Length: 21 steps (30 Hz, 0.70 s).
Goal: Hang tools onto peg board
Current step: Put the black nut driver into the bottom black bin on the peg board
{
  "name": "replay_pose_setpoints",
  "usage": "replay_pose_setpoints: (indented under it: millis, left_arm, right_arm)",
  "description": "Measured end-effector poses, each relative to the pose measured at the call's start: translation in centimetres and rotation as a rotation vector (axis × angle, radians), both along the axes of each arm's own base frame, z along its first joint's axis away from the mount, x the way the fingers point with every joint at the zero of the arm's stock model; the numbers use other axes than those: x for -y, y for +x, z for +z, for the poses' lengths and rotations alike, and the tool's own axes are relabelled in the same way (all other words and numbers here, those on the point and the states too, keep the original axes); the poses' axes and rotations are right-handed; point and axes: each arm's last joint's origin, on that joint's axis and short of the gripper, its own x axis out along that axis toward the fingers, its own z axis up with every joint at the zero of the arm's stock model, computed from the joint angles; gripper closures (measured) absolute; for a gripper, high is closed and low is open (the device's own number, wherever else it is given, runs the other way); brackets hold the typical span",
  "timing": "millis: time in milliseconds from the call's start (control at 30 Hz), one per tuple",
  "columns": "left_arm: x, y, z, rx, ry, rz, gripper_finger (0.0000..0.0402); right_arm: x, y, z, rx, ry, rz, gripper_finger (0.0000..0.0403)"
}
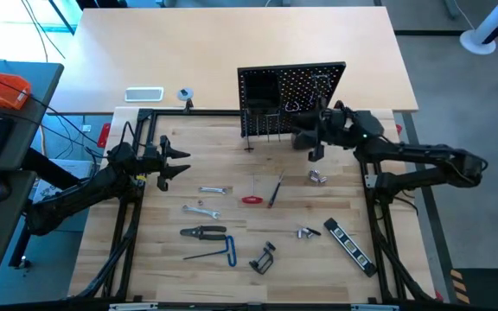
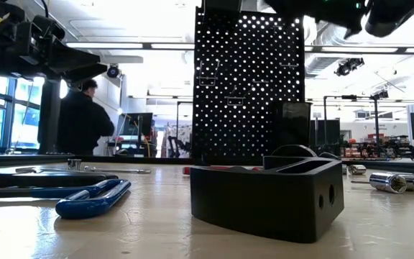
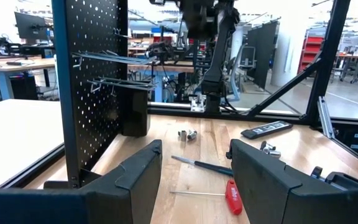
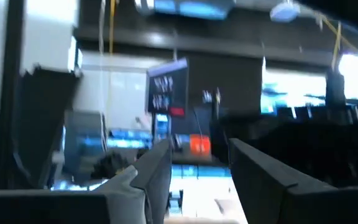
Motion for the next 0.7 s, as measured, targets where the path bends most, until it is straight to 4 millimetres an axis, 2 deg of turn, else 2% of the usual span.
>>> replay_pose_setpoints:
  millis: [167, 267, 367, 533, 700]
  left_arm:
    - [0.0, 0.0, 0.0, -0.001, -0.001, 0.000, 0.0218]
    - [0.0, 0.0, 0.0, -0.001, 0.000, 0.000, 0.0218]
    - [0.0, 0.0, 0.0, -0.001, 0.000, 0.000, 0.0218]
    - [0.0, 0.0, 0.0, -0.002, -0.001, 0.000, 0.0218]
    - [0.0, 0.0, 0.0, -0.002, -0.001, 0.000, 0.0218]
  right_arm:
    - [-1.1, 0.6, 3.4, 0.050, -0.012, 0.068, 0.0247]
    - [-1.7, 1.2, 4.9, -0.028, -0.032, 0.131, 0.0247]
    - [-2.5, 1.8, 5.9, -0.191, -0.052, 0.157, 0.0247]
    - [-3.8, 2.2, 5.9, -0.498, -0.068, 0.134, 0.0247]
    - [-5.1, 2.2, 5.0, -0.656, -0.049, 0.130, 0.0247]
